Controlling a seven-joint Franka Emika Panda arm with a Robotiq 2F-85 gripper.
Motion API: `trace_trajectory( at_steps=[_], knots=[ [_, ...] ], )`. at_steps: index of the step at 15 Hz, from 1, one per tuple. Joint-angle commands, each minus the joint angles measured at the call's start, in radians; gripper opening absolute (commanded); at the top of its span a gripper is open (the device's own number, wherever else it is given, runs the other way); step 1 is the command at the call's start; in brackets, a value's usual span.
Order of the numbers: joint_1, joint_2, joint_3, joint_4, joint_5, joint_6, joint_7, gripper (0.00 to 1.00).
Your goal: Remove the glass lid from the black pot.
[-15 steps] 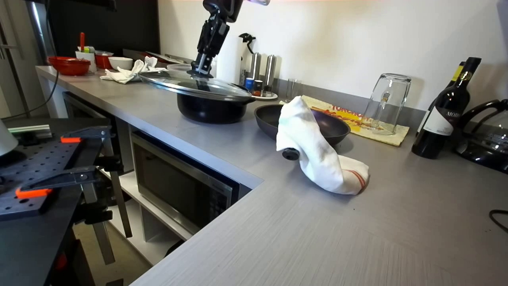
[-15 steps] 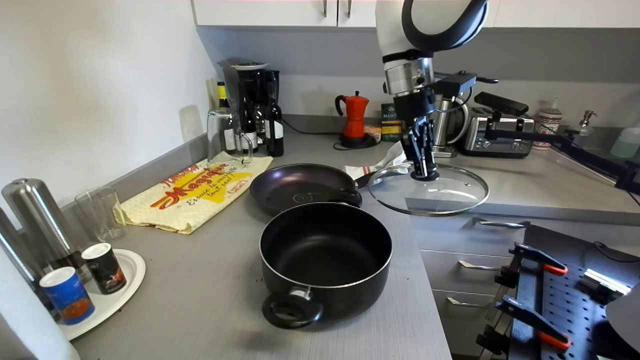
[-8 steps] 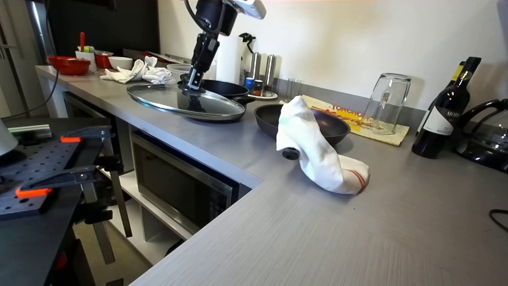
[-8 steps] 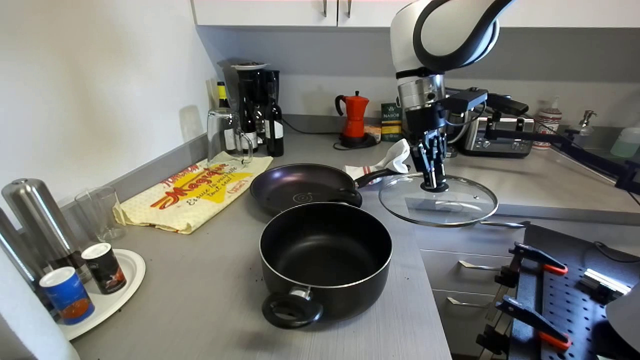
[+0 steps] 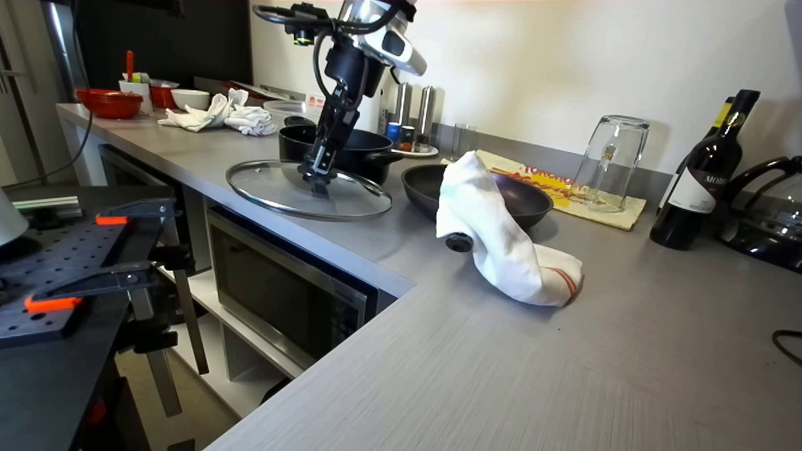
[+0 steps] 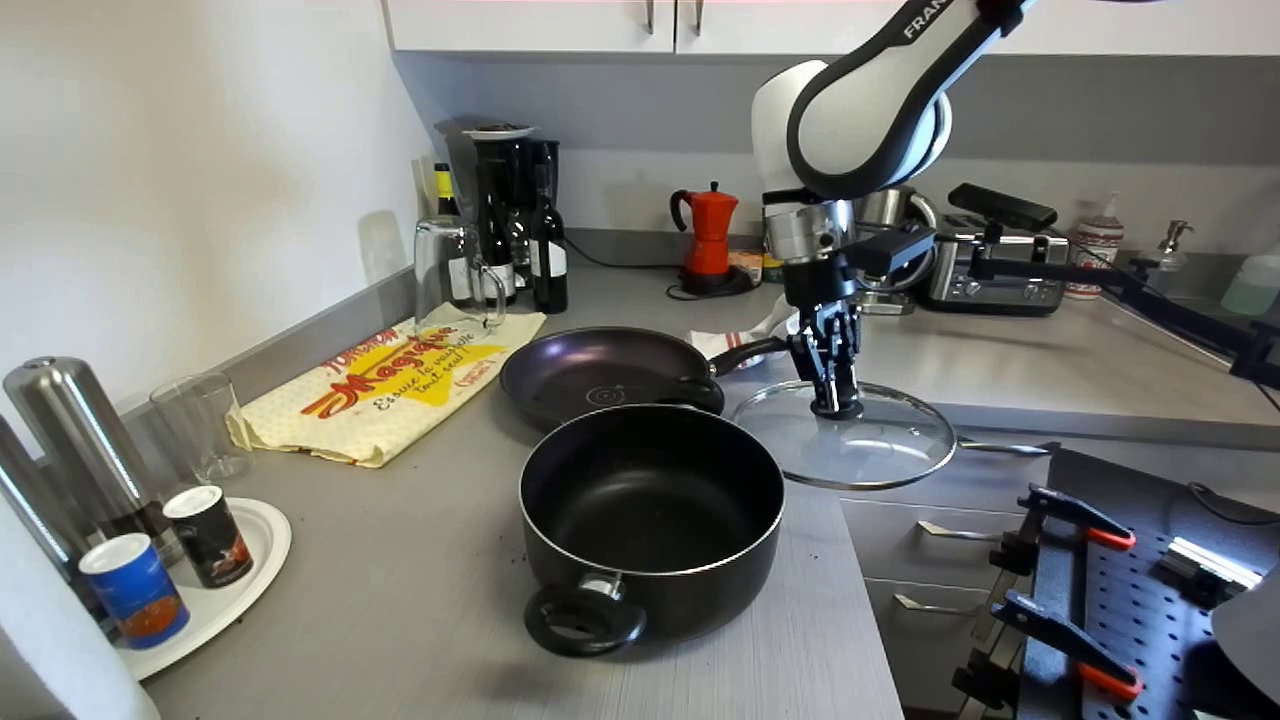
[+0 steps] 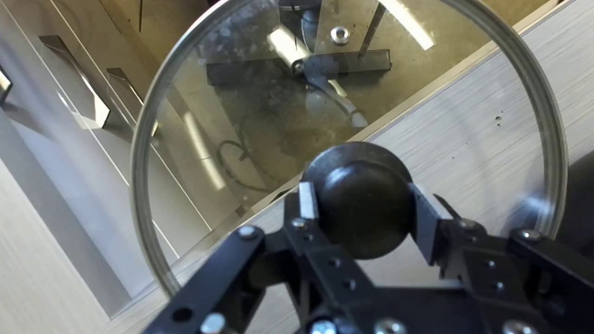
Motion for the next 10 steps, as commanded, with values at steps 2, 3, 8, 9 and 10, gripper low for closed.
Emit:
trace_trajectory(
  at_steps=[2,3,8,9,10],
  knots=[
    [0.007,0.083,0.009,0.087,0.029,-0.007,-0.021,0.25],
    [0.009,0.093,0.013,0.100,0.030,-0.010,-0.021,0.25],
    [0.035,0.117,0.044,0.155,0.025,-0.024,-0.015,0.25],
    [0.042,0.119,0.050,0.164,0.023,-0.023,-0.014,0.25],
    [0.048,0.123,0.057,0.174,0.024,-0.024,-0.015,0.25]
  ],
)
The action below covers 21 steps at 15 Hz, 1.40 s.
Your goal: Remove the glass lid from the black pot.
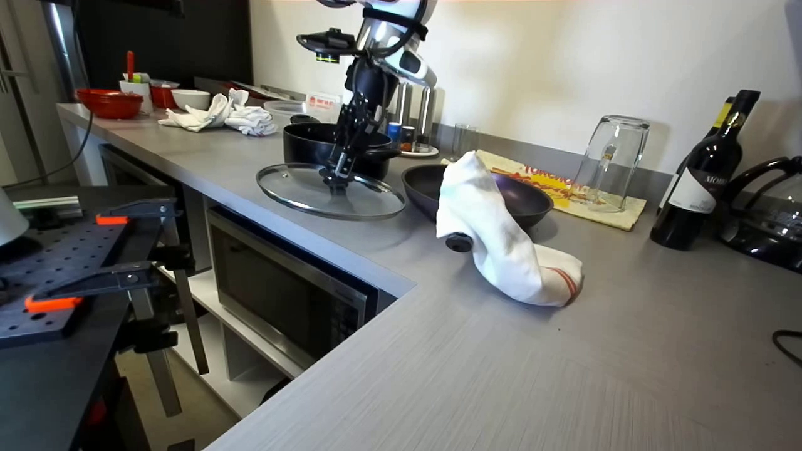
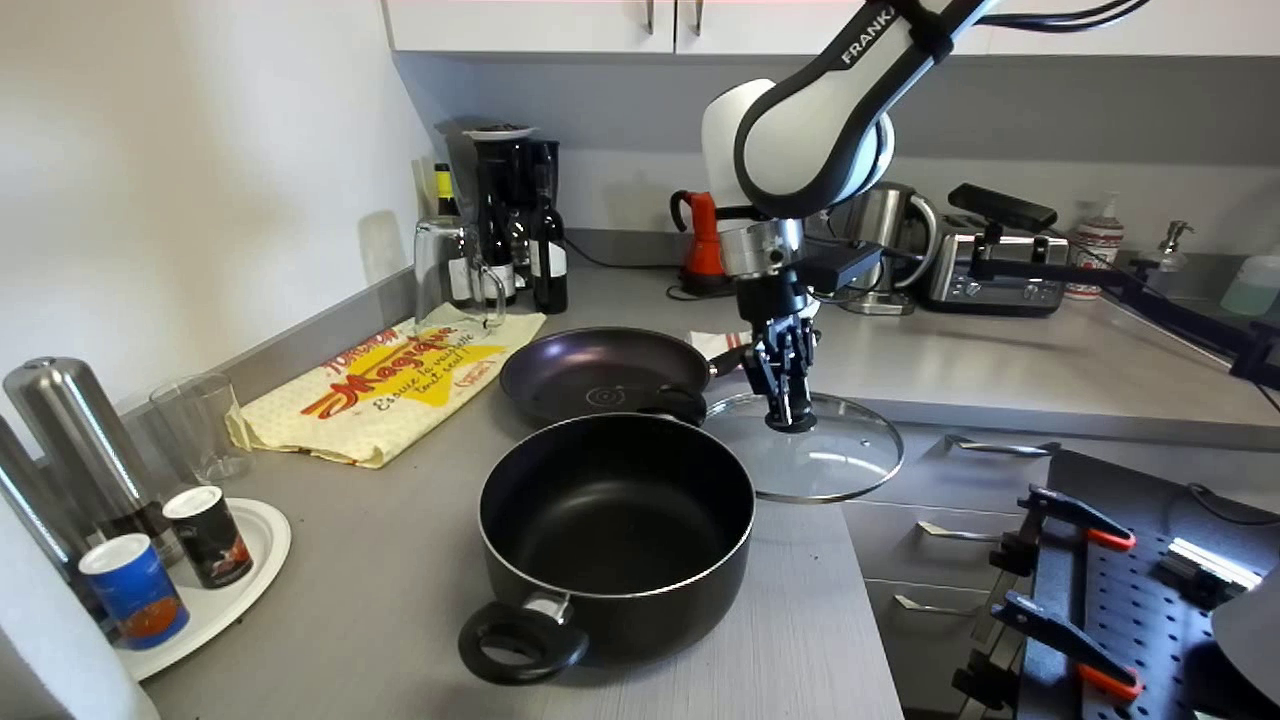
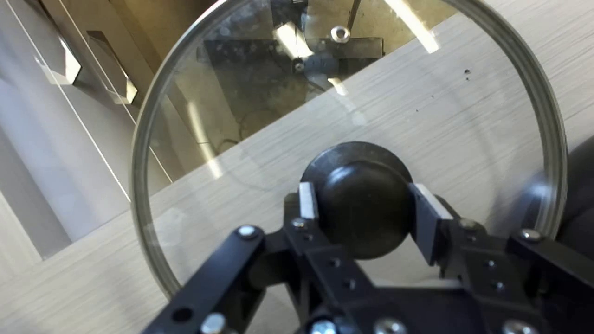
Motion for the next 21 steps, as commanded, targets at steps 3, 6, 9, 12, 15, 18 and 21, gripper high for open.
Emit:
trace_trajectory(
  at_steps=[3,6,9,12,15,18,21],
  knots=[
    [0.033,0.021,0.029,0.072,0.025,-0.029,-0.029,0.25],
    [0.038,0.041,0.036,0.086,0.028,-0.021,-0.037,0.25],
    [0.032,0.073,0.037,0.097,0.031,0.008,-0.064,0.25],
    [0.028,0.102,0.041,0.102,0.030,0.055,-0.096,0.25],
    [0.027,0.123,0.044,0.101,0.032,0.099,-0.115,0.25],
    [0.025,0.135,0.048,0.093,0.034,0.133,-0.131,0.25],
    [0.024,0.139,0.053,0.089,0.037,0.147,-0.141,0.25]
  ],
)
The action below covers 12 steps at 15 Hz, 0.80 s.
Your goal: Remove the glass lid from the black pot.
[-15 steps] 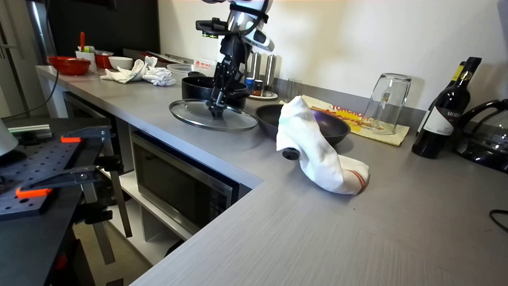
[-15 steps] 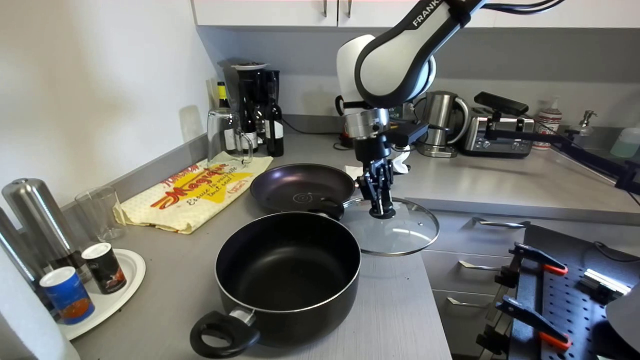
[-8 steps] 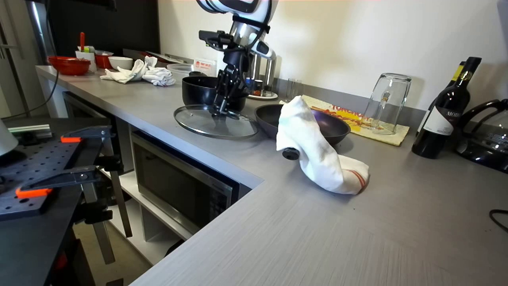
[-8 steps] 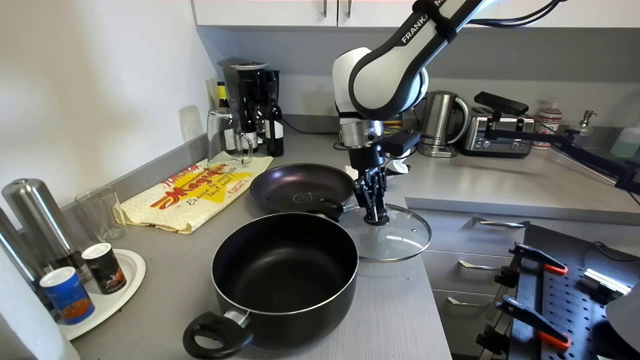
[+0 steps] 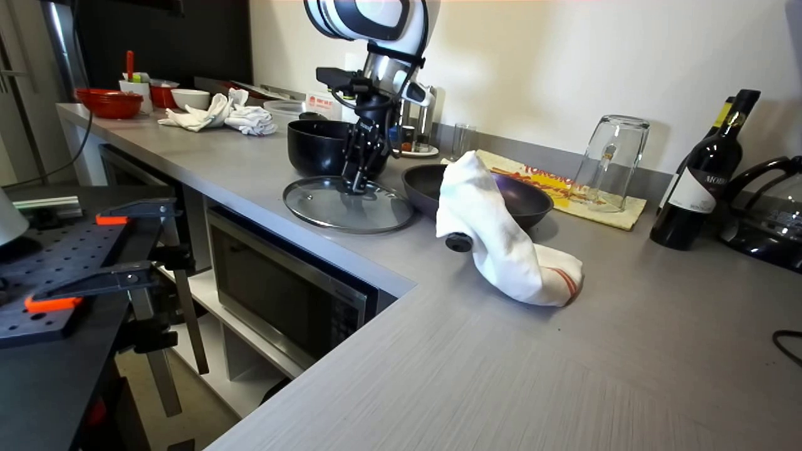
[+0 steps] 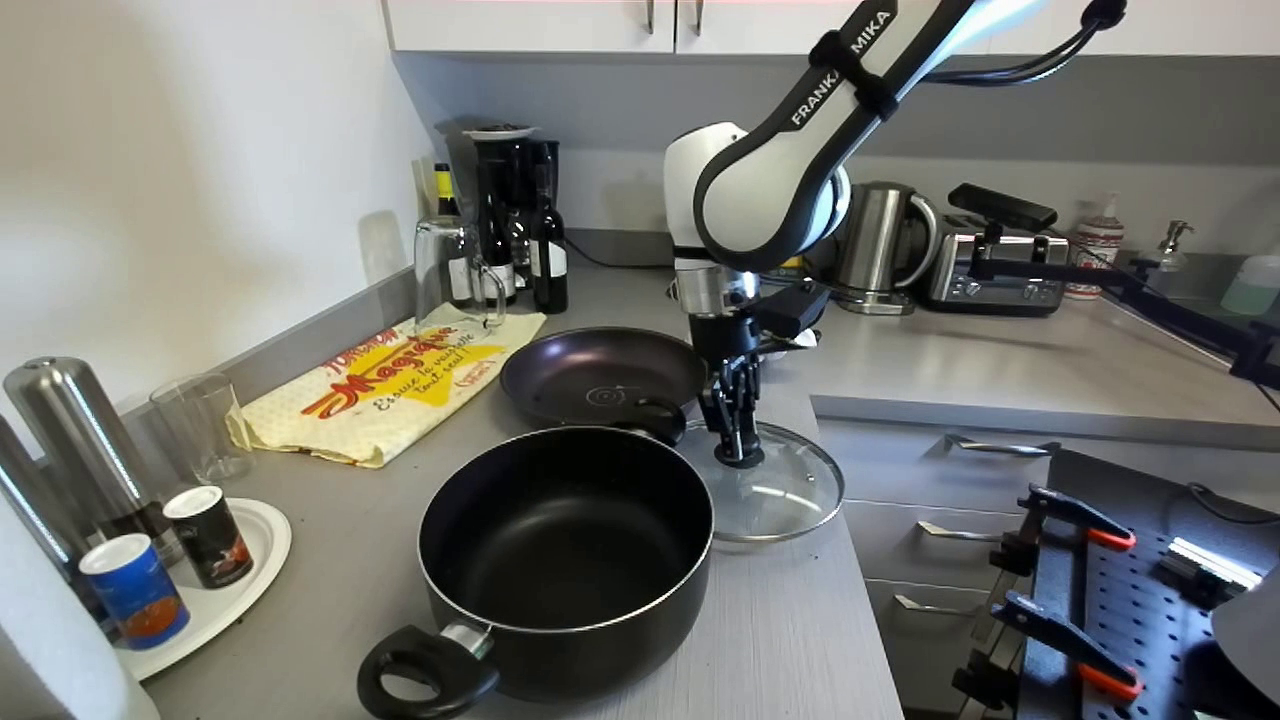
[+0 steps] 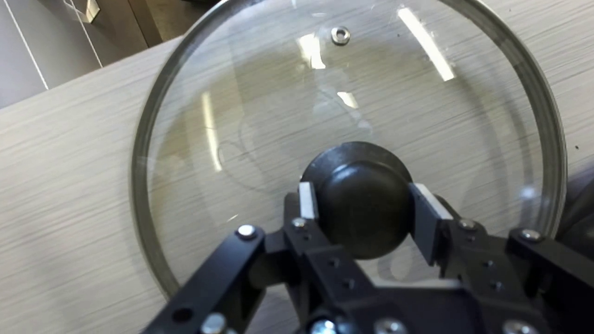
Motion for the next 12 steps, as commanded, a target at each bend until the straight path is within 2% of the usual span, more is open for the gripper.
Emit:
trace_trajectory(
  at_steps=[1,3,4,5,9,12],
  knots=[
    [-0.006,-0.005,0.013,0.009,0.029,0.010,-0.038,0.25],
    [-0.006,-0.008,0.013,0.008,0.030,0.009,-0.038,0.25],
    [-0.007,-0.009,0.013,0.008,0.030,0.007,-0.039,0.59],
    [-0.007,-0.010,0.012,0.008,0.031,0.006,-0.038,0.76],
    [-0.009,-0.018,0.014,0.013,0.043,0.005,-0.049,1.00],
    [-0.009,-0.024,0.015,0.015,0.047,0.005,-0.053,1.00]
  ],
)
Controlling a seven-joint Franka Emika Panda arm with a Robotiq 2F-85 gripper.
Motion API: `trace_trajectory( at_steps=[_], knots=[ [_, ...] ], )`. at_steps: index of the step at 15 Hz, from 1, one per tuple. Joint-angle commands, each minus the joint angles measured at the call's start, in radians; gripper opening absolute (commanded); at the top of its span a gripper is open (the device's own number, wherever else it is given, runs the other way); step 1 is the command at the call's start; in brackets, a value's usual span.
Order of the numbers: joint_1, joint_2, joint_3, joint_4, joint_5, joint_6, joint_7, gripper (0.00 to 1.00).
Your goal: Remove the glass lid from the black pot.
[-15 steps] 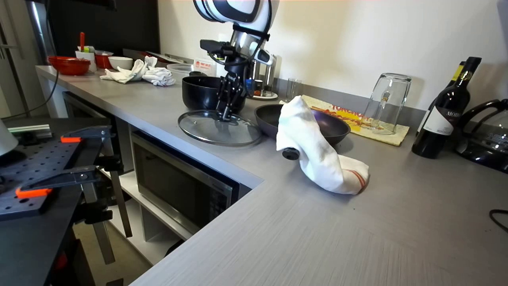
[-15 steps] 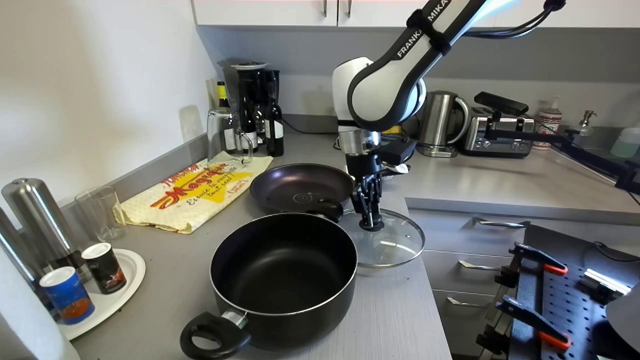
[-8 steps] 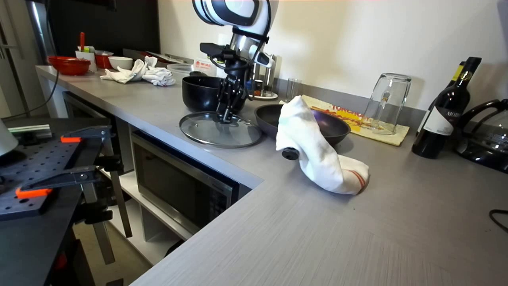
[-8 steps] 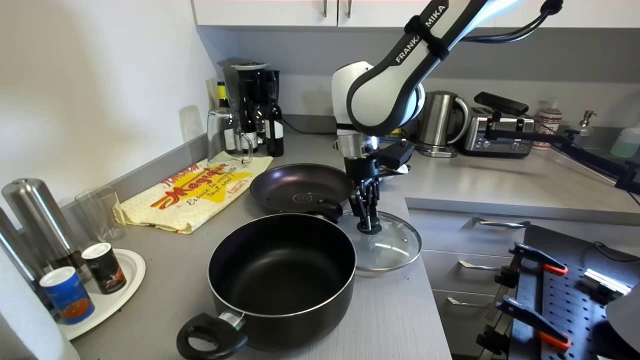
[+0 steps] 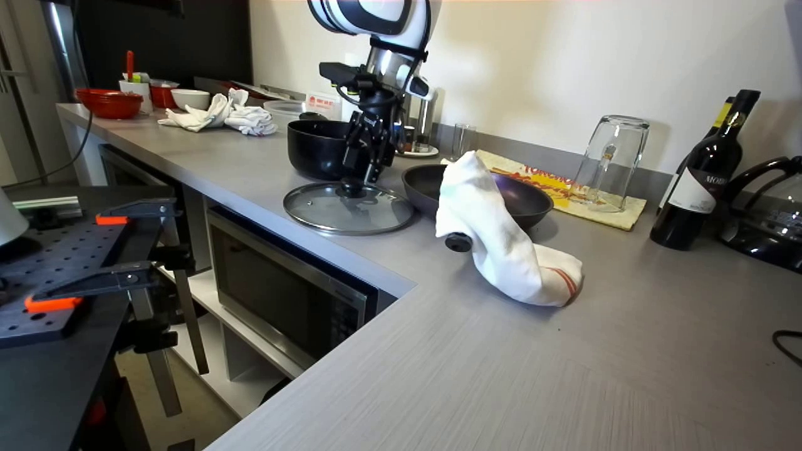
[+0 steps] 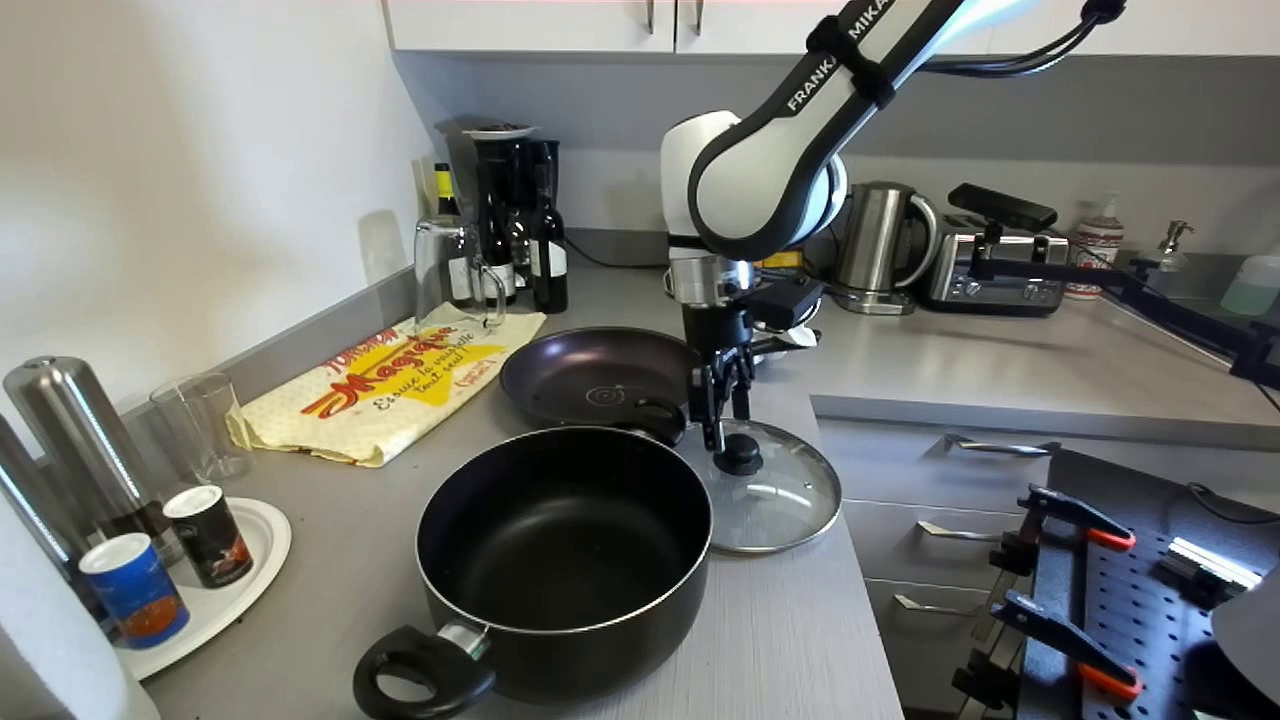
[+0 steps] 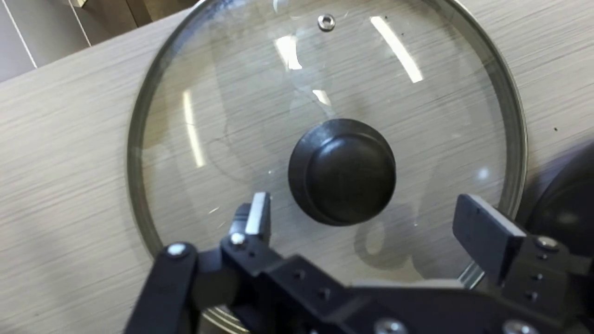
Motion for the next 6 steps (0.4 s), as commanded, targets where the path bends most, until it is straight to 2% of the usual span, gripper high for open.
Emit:
trace_trajectory(
  at_steps=[1,6],
  knots=[
    [-0.008,-0.017,0.008,0.001,0.028,0.001,-0.034,1.00],
    [0.004,0.001,-0.004,0.009,0.006,-0.003,-0.006,1.00]
  ],
)
